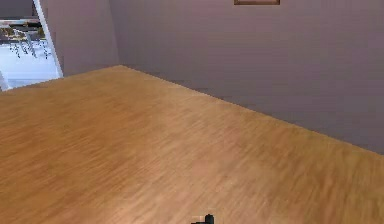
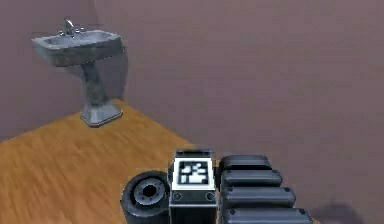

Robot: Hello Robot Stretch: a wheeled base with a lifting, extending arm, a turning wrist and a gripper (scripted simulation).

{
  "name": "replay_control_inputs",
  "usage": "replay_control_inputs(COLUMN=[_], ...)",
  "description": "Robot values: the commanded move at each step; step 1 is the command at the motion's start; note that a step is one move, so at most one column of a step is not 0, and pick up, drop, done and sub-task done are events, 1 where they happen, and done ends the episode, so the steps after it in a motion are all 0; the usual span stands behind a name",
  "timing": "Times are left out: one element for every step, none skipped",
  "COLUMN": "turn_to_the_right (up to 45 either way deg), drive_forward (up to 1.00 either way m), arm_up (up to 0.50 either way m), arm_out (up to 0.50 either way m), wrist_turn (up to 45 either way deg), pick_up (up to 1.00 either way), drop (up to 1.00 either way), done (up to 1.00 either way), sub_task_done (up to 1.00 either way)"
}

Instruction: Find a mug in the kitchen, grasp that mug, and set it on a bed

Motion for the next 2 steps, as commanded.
replay_control_inputs(turn_to_the_right=[-36.0, 0.0], drive_forward=[0.0, 1.0], arm_up=[0.0, 0.0], arm_out=[0.0, 0.0], wrist_turn=[0.0, 0.0], pick_up=[0.0, 0.0], drop=[0.0, 0.0], done=[0.0, 0.0], sub_task_done=[0.0, 0.0])
